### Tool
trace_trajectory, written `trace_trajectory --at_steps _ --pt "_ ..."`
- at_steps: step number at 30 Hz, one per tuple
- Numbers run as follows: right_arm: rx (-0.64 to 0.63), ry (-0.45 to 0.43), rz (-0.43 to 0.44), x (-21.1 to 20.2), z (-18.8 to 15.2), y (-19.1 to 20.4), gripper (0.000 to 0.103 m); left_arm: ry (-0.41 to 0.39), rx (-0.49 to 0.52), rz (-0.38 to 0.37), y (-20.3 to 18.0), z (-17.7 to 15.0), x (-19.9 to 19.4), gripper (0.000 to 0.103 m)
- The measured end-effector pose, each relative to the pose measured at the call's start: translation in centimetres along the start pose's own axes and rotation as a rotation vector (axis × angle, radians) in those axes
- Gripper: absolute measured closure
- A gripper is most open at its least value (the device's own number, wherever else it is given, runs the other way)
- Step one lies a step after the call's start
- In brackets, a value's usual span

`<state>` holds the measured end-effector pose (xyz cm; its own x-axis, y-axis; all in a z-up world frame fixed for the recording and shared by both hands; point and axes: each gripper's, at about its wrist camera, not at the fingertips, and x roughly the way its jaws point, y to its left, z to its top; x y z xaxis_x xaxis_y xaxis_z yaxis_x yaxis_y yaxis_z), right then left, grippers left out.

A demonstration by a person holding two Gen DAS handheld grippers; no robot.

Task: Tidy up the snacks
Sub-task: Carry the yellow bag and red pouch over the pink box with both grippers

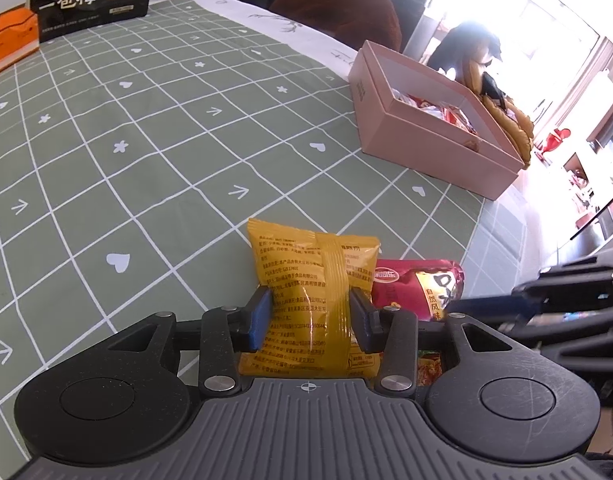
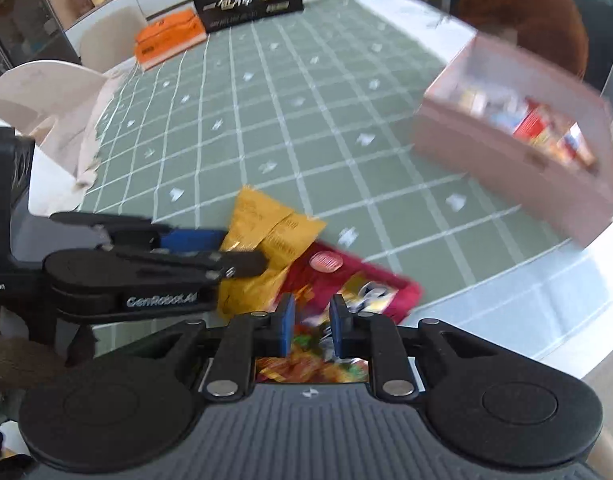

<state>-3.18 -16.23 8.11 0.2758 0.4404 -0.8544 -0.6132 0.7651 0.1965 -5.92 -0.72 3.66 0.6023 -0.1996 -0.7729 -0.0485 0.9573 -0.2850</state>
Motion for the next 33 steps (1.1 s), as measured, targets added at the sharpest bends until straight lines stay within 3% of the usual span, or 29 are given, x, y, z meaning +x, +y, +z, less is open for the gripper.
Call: trace_trajectory --at_steps 8,12,13,19,26,31,33 --pt "-0.063 0.021 -0.100 0.4 -0.7 0.7 0.083 0.053 0.004 -0.014 0.8 -1.0 -1.9 0.060" --pt "0.033 0.064 -0.090 0.3 -1.1 -1.6 0.064 0.113 0.060 -0.031 0.3 -2.0 -2.9 0.060" --pt "0.064 0.074 -0.081 0.4 -1.4 -2.3 0.063 0.122 0.078 -0.031 0.0 -2.3 -3.0 0.060" --pt "0.288 0.102 0.018 1.0 -2.6 -5.5 0.060 0.131 0.128 -0.038 -1.0 -2.5 -2.7 0.060" --pt "0.367 0.098 0.125 1.7 -1.9 -5.4 0.060 0.114 0.092 -0.053 -0.3 -2.5 -2.8 0.059" --pt "0.211 -0.021 0.255 -1.8 -0.7 -2.5 0.062 0.090 -0.019 -0.066 2.1 -2.4 -3.3 0.058" --pt "0.150 -0.034 0.269 -2.0 -0.1 -1.1 0.062 0.087 -0.038 -0.077 2.6 -2.4 -3.3 0.058"
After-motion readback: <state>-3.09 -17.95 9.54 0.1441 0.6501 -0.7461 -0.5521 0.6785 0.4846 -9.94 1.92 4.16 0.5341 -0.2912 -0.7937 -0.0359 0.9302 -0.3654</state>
